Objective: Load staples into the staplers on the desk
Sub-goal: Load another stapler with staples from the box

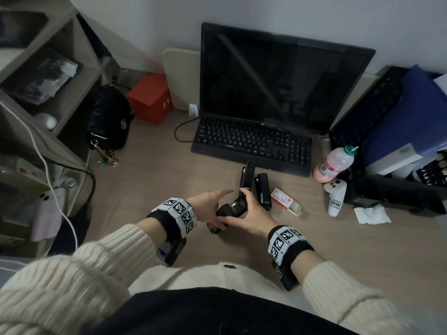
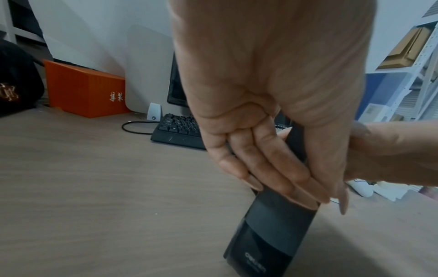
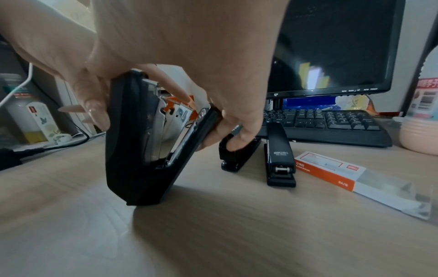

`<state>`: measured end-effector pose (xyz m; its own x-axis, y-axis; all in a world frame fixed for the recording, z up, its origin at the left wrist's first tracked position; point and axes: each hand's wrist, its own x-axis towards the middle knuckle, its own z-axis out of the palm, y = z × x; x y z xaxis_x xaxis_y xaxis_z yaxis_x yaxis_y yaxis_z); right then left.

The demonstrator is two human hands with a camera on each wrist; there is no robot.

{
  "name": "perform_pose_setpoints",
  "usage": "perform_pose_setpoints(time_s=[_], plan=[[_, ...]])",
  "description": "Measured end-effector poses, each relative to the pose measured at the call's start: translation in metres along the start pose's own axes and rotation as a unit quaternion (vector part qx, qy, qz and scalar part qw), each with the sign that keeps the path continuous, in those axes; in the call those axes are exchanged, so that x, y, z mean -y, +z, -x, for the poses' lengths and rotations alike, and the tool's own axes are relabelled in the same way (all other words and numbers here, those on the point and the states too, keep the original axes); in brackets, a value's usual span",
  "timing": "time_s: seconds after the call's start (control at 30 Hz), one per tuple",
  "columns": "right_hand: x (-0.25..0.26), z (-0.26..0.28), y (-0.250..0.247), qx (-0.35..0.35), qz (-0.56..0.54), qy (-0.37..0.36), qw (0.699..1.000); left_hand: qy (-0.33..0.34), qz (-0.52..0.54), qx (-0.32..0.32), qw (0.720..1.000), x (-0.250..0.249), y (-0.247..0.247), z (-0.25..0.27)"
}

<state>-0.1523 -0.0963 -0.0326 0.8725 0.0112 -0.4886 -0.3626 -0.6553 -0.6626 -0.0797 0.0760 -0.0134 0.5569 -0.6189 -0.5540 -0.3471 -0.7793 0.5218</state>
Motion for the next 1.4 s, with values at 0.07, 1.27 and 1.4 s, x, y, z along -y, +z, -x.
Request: perform_pose_setpoints(time_s=[0.07, 1.27, 1.4], plan=[[0.004, -0.001, 0.0, 0.013, -0.001, -0.006, 1.0, 0.001, 0.012, 0.012, 1.0, 0.0, -0.001, 0.001], [0.011, -0.008, 0.003, 0.049, -0.075, -0.074, 0.993, -0.02, 0.099, -0.034, 0.994, 0.026, 0.013, -0.007], [0.012, -0.01, 0.005, 0.022, -0.129, -0.074, 0.989, -0.02, 0.127, -0.056, 0.99, 0.027, 0.011, -0.007]])
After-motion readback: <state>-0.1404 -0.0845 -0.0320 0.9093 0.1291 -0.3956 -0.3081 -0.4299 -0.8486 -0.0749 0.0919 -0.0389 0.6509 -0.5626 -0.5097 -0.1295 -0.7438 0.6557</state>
